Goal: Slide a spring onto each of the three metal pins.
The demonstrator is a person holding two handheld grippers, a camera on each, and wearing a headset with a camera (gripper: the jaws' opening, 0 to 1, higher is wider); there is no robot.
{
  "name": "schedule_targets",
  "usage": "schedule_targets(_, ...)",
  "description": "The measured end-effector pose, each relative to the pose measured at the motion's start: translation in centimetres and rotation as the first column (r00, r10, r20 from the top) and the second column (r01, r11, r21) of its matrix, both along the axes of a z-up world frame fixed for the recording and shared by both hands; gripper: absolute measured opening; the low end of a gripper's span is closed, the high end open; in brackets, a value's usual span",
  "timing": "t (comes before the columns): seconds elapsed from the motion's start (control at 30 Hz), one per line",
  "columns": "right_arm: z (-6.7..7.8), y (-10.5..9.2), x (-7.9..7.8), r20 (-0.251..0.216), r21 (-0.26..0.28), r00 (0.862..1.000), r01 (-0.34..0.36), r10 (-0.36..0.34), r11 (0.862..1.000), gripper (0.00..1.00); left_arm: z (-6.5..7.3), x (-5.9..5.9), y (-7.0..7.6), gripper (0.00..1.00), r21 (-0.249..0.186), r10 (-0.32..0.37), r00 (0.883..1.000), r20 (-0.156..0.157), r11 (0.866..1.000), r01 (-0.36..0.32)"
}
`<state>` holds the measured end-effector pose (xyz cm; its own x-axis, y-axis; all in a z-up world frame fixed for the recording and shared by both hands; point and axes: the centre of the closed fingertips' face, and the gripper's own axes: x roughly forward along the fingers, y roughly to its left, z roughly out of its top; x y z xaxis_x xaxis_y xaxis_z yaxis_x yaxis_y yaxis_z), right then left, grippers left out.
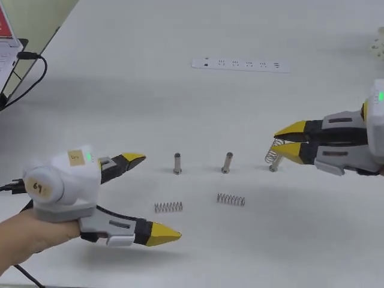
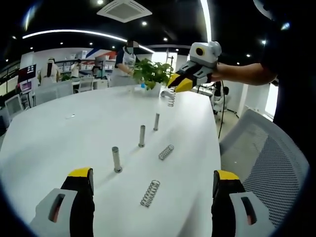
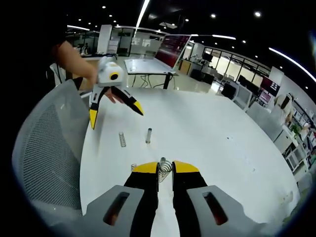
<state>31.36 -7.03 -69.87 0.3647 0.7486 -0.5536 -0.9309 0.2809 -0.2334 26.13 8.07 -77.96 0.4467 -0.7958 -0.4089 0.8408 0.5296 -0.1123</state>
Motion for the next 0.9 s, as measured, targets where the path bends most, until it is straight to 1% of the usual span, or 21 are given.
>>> schedule_targets(0.2, 0.2, -1.6, 1.7, 0.011, -0.009, 0.999, 0.052, -0.052, 0.999, 0.07, -0.1, 0.1, 0.5, 0.98, -0.005, 0.018, 1.000, -0.001, 1.000, -0.018)
schedule_targets(0.33, -0.1, -1.9, 2.2, 0.011, -0.015, 0.998, 0.066, -0.066, 0.998, 0.07, -0.2, 0.1, 0.7, 0.98, -0.004, 0.025, 1.000, -0.004, 1.000, -0.025)
schedule_targets(0.53, -0.9, -2.3, 2.9, 0.005, -0.020, 0.996, 0.094, -0.094, 0.995, 0.07, -0.1, 0.3, 0.9, 0.98, -0.006, 0.035, 0.999, -0.001, 0.999, -0.035)
schedule_targets(0.63, -1.1, -2.5, 3.3, 0.008, -0.020, 0.994, 0.110, -0.110, 0.994, 0.07, 0.0, 0.4, 1.0, 0.98, -0.002, 0.039, 0.999, 0.010, 0.999, -0.039)
schedule_targets(0.9, -1.5, -3.2, 4.0, 0.010, -0.026, 0.990, 0.139, -0.138, 0.990, 0.07, 0.0, 0.5, 1.1, 0.98, -0.004, 0.050, 0.999, 0.007, 0.999, -0.050)
